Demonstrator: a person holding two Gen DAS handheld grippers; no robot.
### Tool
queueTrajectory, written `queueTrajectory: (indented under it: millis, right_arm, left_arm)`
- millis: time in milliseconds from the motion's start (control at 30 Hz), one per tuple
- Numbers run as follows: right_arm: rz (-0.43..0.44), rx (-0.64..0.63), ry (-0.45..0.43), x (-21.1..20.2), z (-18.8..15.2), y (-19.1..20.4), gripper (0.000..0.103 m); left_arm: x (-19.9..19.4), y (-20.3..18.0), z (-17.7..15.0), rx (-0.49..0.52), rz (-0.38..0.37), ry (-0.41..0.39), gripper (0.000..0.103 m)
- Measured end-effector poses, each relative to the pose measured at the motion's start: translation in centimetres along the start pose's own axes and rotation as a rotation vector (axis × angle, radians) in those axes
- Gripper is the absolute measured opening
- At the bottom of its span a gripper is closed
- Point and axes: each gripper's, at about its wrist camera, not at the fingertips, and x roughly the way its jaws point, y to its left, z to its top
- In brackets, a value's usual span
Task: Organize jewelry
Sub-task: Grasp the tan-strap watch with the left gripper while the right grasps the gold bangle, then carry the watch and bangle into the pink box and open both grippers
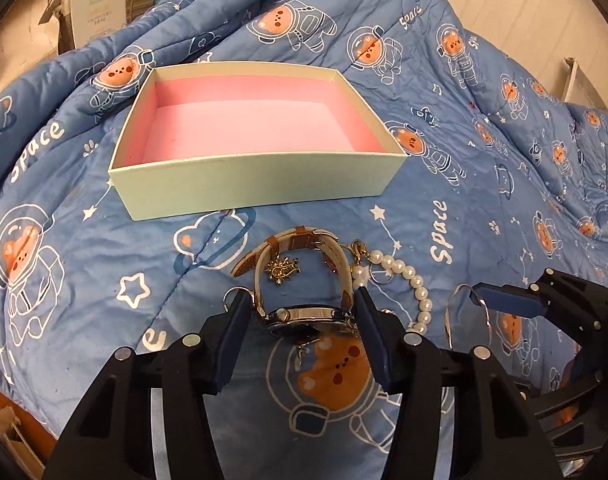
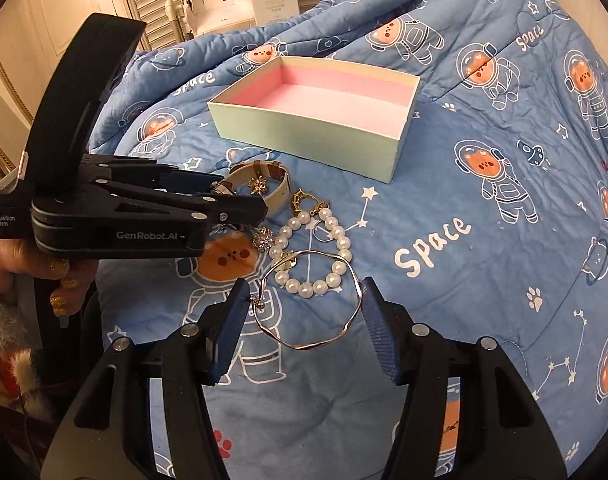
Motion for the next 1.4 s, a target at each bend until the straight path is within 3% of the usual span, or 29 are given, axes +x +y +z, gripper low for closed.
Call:
queueTrajectory:
  millis: [200,400,767,933,1100,1267,1400]
  right_arm:
    - [0.024,-0.001,-0.015,-0.5,0.1,-0.1,0.057]
    - [0.052,-0.029,-0.047,-1.1,1.5,0.4,0.057]
    - [0.076,-0.050,-0.083,0.3,9.7,-1.3,0.057]
    - [0.048,-0.070,-0.053,3.1,14.0,-3.1,0.057]
    - [0.032,-0.120,0.038,6.8,16.8,-4.2,0.057]
    - [0.007,-0.196,0.104,9.8,17.8,-4.1,0.057]
    - [-0.008,-0.241,0.152,11.9,18.0,-4.0,0.057]
  left_arm:
    - [-2.5,0.2,-0.8,-0.041,-0.062,-0.050,0.052]
    - [-4.8,0.6,-0.3,-0.041,-0.061,-0.096,0.052]
    - [-5.3,3.3,6.6,-0.018,0.001,-0.138,0.052]
    - [-2.8,4.3,11.3,0.016,0.036,-0.094,0.052]
    - [1.4,5.3,14.4,0.039,0.059,0.025,0.052]
    - [4.5,6.6,15.8,-0.009,0.047,0.113,0.052]
    - [5.9,6.9,16.5,0.000,0.080,0.154,0.052]
